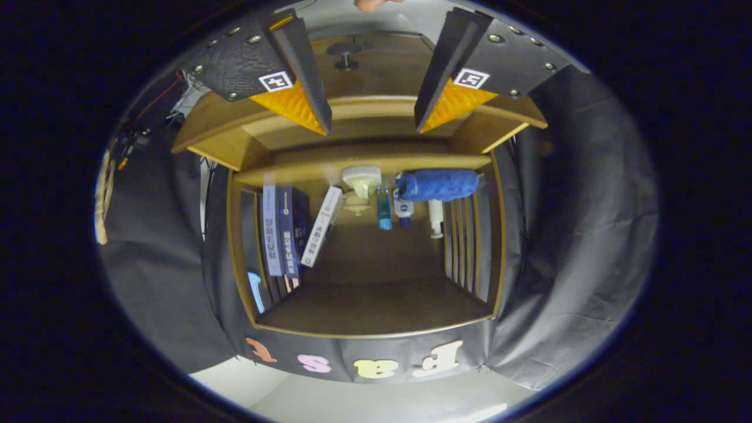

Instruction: Pull open the drawer, take out the items inside it, and place them on the countertop above the cabinet.

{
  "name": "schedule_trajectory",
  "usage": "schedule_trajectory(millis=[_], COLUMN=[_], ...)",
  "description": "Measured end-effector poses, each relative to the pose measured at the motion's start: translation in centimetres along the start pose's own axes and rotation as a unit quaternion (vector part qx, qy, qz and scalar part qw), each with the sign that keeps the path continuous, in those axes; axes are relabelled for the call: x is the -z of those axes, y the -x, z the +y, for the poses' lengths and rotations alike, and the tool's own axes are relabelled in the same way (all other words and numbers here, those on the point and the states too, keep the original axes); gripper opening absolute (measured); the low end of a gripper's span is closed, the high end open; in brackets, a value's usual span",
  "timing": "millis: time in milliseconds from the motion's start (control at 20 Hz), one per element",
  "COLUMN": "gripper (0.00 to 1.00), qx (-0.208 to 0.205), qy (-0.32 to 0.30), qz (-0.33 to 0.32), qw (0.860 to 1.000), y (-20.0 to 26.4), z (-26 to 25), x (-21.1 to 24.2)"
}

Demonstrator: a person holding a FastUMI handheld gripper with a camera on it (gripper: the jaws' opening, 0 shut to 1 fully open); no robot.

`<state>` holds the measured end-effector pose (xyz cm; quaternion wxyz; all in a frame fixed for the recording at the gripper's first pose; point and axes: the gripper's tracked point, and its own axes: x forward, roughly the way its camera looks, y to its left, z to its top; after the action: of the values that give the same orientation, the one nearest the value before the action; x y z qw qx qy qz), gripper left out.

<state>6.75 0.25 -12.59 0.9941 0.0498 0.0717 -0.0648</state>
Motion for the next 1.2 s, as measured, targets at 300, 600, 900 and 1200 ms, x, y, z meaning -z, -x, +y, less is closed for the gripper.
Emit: schedule_trajectory(millis=[300, 600, 900, 1200], gripper=[0.85, 0.87, 0.88, 0.89], qx=[0.009, 0.006, 0.002, -0.006], qy=[-0.016, -0.024, -0.031, -0.03], qz=[0.034, 0.053, 0.035, 0.045], qw=[0.999, 0.998, 0.999, 0.999], y=[-1.0, -0.8, -1.8, -2.9], z=[-1.1, -2.3, -2.4, -2.7], x=[3.7, 5.7, 4.7, 5.0])
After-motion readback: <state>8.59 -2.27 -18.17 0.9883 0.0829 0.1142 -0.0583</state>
